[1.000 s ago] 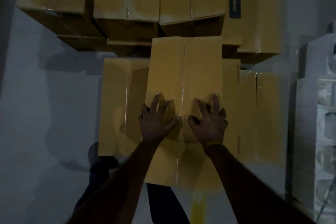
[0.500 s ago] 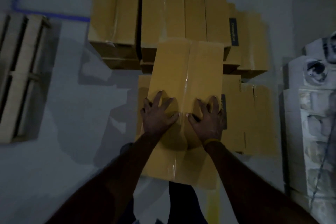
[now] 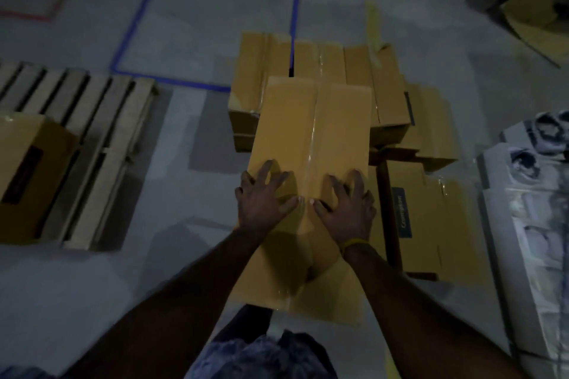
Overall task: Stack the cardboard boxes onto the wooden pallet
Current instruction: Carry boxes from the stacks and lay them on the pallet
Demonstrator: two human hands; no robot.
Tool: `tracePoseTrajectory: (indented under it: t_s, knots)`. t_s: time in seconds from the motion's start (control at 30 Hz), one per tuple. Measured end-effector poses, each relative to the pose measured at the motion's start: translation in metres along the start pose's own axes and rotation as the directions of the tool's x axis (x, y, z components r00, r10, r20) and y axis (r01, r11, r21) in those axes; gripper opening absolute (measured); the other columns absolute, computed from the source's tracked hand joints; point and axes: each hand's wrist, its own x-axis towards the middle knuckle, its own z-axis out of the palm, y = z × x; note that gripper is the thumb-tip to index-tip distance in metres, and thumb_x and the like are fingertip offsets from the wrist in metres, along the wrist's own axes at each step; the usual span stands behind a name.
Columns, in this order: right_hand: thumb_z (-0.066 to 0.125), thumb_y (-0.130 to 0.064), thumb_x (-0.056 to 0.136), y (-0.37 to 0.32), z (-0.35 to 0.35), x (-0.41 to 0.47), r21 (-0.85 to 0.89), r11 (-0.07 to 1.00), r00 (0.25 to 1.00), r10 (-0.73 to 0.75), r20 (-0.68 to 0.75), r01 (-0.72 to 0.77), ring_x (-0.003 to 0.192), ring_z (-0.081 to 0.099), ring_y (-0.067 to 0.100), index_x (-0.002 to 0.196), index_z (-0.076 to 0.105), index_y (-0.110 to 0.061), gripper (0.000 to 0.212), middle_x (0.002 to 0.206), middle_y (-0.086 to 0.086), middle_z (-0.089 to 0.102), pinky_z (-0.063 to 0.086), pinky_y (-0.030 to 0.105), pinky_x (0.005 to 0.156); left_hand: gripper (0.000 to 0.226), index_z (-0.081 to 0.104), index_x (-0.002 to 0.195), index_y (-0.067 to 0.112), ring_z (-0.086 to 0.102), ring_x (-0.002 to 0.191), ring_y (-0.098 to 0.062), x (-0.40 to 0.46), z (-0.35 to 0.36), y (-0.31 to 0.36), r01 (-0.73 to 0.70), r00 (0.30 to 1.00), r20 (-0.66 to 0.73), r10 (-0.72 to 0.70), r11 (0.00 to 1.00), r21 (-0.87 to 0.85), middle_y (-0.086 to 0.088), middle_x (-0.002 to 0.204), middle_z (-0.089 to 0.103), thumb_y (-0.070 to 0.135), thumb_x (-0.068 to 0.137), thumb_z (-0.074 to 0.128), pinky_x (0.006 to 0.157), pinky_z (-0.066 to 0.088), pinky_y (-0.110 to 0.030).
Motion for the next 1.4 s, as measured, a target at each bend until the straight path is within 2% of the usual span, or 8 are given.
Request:
tracePoseTrajectory:
  t_s: [0.2,0.27,0.47,0.7,0.83,1.07,1.4]
  knots:
    - [0.058,-0.072,0.081,-0.061,0.014,-0.076,0.022,0.994,0.993,-0.101,-0.062,0.103,0.138,0.026,0.045,0.148,0.037,-0.043,0.076,0.161,0.001,0.003,0.031,0.059,0.108,0.072,0.042,0.144,0.046,0.021,0.141,-0.042,-0.07,-0.043,-0.066,0.031,0.998,-0.058,-0.031,0.999,-0.014,0.01,0.162,0.017,0.076,0.079,0.055,0.107,0.03,-0.059]
    - [0.057,-0.073,0.081,-0.076,0.018,-0.09,0.018,0.995,0.993,-0.094,-0.067,0.096,0.137,0.028,0.045,0.147,0.037,-0.043,0.075,0.161,0.001,0.003,0.031,0.059,0.108,0.072,0.042,0.144,0.046,0.022,0.141,-0.042,-0.085,-0.054,-0.081,0.037,0.997,-0.061,-0.038,0.999,-0.016,0.01,0.162,0.017,0.076,0.08,0.055,0.107,0.03,-0.059]
    - [0.058,-0.072,0.081,-0.157,0.038,-0.162,0.03,0.987,0.985,-0.156,-0.079,0.159,0.134,0.029,0.046,0.146,0.04,-0.042,0.074,0.161,0.004,0.006,0.034,0.058,0.106,0.07,0.044,0.142,0.047,0.023,0.14,-0.041,-0.149,-0.102,-0.165,0.083,0.992,-0.1,-0.083,0.997,0.0,0.011,0.161,0.018,0.076,0.079,0.056,0.107,0.03,-0.059]
    - [0.059,-0.072,0.08,-0.264,0.074,-0.209,0.076,0.974,0.975,-0.211,-0.071,0.216,0.134,0.031,0.046,0.143,0.042,-0.042,0.072,0.159,0.004,0.006,0.036,0.059,0.105,0.073,0.044,0.141,0.047,0.026,0.139,-0.043,-0.182,-0.148,-0.279,0.125,0.987,-0.108,-0.122,0.992,0.017,0.013,0.16,0.017,0.079,0.075,0.055,0.105,0.036,-0.062]
    - [0.057,-0.073,0.08,-0.339,0.097,-0.222,0.074,0.972,0.974,-0.22,-0.052,0.223,0.134,0.031,0.045,0.144,0.041,-0.042,0.072,0.16,0.005,0.007,0.035,0.055,0.108,0.074,0.043,0.143,0.044,0.023,0.142,-0.042,-0.184,-0.182,-0.349,0.15,0.985,-0.089,-0.149,0.989,0.004,0.011,0.161,0.016,0.076,0.078,0.059,0.108,0.031,-0.059]
    - [0.059,-0.071,0.081,-0.477,0.14,-0.226,0.126,0.97,0.978,-0.209,0.011,0.206,0.138,0.024,0.043,0.146,0.038,-0.042,0.074,0.16,0.002,0.002,0.031,0.057,0.11,0.077,0.042,0.143,0.046,0.019,0.143,-0.043,-0.161,-0.23,-0.487,0.134,0.989,-0.061,-0.133,0.991,0.016,0.011,0.162,0.014,0.079,0.075,0.057,0.11,0.031,-0.063]
    - [0.059,-0.072,0.08,-0.596,0.177,-0.177,0.147,0.971,0.978,-0.198,0.058,0.188,0.138,0.023,0.042,0.147,0.037,-0.041,0.076,0.16,0.001,-0.002,0.033,0.058,0.108,0.077,0.036,0.146,0.046,0.009,0.147,-0.043,-0.087,-0.284,-0.589,0.166,0.985,0.045,-0.167,0.986,0.018,0.012,0.163,0.005,0.074,0.078,0.06,0.113,0.023,-0.064]
